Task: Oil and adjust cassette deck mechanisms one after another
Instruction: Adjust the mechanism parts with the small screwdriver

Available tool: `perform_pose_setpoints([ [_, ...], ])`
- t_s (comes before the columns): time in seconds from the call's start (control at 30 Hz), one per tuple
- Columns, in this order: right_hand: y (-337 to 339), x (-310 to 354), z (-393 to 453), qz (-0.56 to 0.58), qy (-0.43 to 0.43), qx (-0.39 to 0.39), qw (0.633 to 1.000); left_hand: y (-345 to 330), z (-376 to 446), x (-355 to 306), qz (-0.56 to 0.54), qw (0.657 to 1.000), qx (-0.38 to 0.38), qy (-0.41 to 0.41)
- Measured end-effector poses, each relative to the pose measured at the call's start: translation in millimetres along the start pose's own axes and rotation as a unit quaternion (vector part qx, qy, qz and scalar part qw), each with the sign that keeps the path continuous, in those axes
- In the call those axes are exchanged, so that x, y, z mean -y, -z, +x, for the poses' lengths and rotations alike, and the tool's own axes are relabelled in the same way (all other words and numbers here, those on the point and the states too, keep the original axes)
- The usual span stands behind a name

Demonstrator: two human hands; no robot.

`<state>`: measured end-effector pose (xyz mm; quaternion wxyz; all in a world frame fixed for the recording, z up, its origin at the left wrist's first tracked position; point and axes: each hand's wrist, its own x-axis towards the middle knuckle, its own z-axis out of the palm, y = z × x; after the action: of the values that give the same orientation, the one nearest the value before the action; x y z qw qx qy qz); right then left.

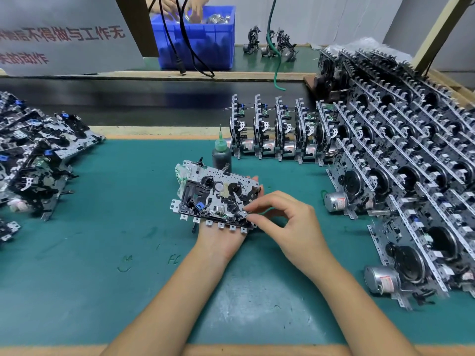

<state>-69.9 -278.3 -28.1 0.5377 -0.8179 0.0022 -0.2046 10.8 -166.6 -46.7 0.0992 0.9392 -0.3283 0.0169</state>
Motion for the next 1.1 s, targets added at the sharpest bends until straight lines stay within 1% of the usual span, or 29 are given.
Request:
perform_pose_setpoints([
  [0.1,-0.1,-0.5,0.0,-0.012,0.001,-0.022,1.0,-2.5,-1.9,-1.1,0.007,1.0,0.023,0.019],
  [0.2,0.0,-0.6,-0.1,-0.011,-0.001,-0.044,0.999,-1.0,-5.2,-4.0,0.025,0.999,0.03,0.032],
  [0.33,1.0,0.8,1.9,0.074,-0.066,-0.047,0.994,1.4,-4.5,-3.1,0.042,0.998,0.033,0.031],
  [0.43,5.8,1.3,4.8,0.132,-0.089,-0.059,0.985,4.3,-2.2,-3.8,0.042,0.999,0.023,0.025],
  [0.53,7.1,0.4,5.7,0.177,-0.106,-0.068,0.976,3.4,-3.0,-3.5,0.019,0.998,0.05,0.031],
  [0.6,6.8,-0.4,5.9,0.179,-0.114,-0.068,0.975,1.4,-3.0,-2.6,0.021,0.996,0.072,0.042],
  [0.67,7.0,-1.2,5.4,0.148,-0.1,-0.064,0.982,0.1,-2.1,-1.8,0.054,0.995,0.072,0.047],
  [0.8,4.6,-2.1,1.2,0.017,-0.009,-0.036,0.999,-3.3,-1.7,-1.1,0.073,0.993,0.088,0.038],
  [0.9,0.8,-3.6,-0.2,-0.06,0.056,-0.048,0.995,-3.1,-1.1,0.1,0.072,0.992,0.099,0.041],
  [1.0,0.1,-5.4,-0.4,-0.13,0.107,-0.067,0.983,-3.0,-1.1,0.0,0.07,0.995,0.073,0.02],
  [1.07,0.0,-5.9,-1.1,-0.154,0.127,-0.079,0.977,-1.6,-1.7,-0.4,0.073,0.996,0.057,0.016],
  [1.1,-0.2,-5.8,-1.3,-0.158,0.13,-0.085,0.975,-0.2,-1.9,-0.9,0.08,0.995,0.062,0.013],
])
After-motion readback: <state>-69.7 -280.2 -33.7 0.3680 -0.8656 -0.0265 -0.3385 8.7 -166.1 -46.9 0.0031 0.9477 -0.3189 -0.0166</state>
